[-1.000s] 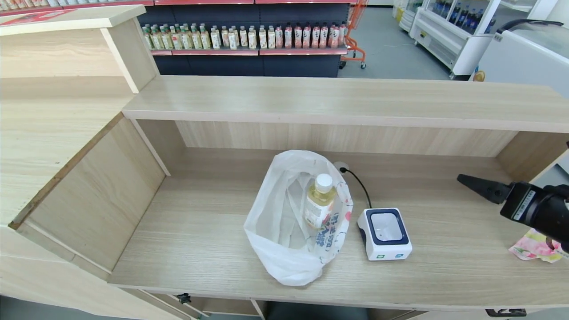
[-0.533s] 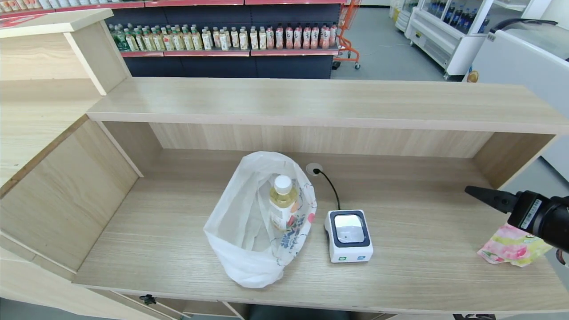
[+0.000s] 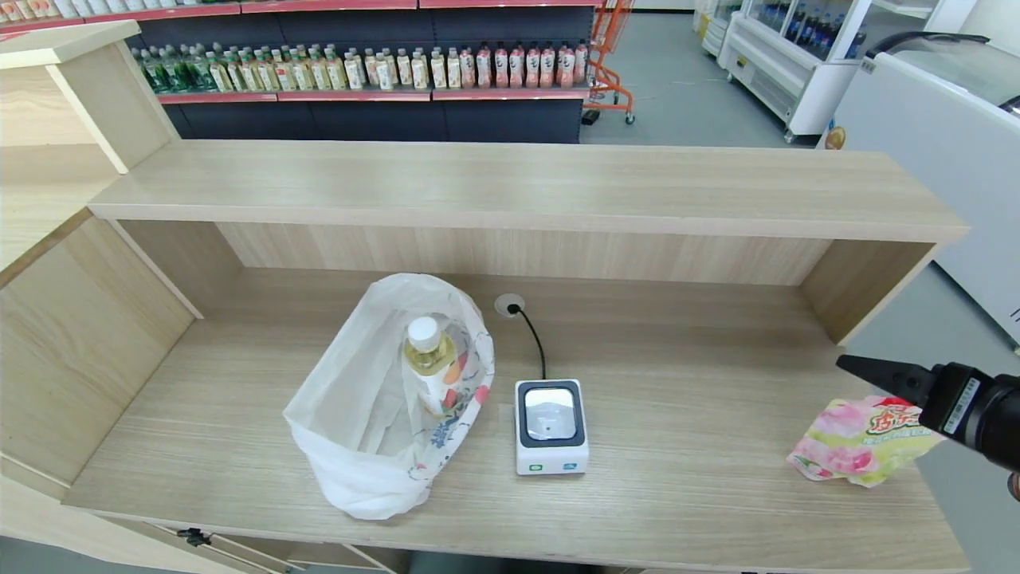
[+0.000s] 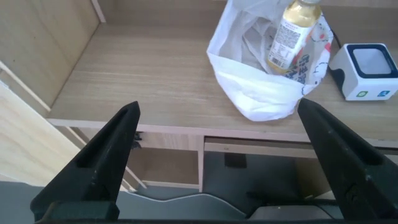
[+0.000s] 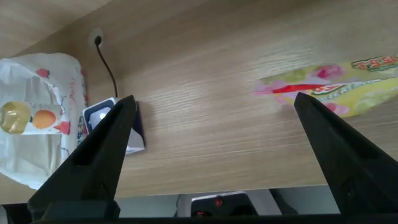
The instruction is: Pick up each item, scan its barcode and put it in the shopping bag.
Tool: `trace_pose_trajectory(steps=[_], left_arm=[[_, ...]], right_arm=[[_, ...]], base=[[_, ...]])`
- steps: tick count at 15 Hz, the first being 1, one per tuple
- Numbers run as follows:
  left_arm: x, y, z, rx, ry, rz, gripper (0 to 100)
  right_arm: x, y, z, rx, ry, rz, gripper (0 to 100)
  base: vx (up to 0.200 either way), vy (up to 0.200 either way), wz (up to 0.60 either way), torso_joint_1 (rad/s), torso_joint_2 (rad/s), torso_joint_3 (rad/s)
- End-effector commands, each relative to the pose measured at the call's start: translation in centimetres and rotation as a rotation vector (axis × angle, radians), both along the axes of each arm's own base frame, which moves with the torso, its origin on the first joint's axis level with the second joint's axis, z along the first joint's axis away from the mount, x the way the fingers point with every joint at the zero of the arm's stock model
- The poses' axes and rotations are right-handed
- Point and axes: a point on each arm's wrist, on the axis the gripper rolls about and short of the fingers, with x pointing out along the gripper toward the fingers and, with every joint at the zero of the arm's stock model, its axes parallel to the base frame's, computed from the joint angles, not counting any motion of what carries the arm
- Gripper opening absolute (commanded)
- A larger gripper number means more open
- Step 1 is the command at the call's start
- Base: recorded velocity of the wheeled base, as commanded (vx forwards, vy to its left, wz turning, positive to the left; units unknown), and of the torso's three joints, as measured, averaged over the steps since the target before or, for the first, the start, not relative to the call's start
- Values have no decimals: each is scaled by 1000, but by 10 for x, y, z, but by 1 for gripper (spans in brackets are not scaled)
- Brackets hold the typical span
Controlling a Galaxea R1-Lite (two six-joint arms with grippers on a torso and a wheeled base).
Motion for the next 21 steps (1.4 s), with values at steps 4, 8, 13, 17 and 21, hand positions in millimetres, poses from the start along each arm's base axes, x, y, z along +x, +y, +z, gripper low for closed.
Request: trace_pose_trajectory(steps=[4,8,13,17,21], left_arm=[[0,0,0,2,1,-2,100],[0,0,0,0,1,-2,100],[0,0,0,-1,1,-2,100],[0,0,0,-1,1,0,100],[0,0,0,-1,1,-2,100]], right_arm=[[-5,4,2,74,16,-2,100],[-16,9,8,232,94,-21,100],[-19,7,12,298,77,-90,100],[-31,5,7,291,87,-110,100],[-36,4,7,293,79,-109,100]], base=[[0,-150,0,1,2,-1],[0,0,0,0,0,0],[0,0,0,0,0,0],[0,-50,0,1,-1,1],[0,-100,0,1,1,0]])
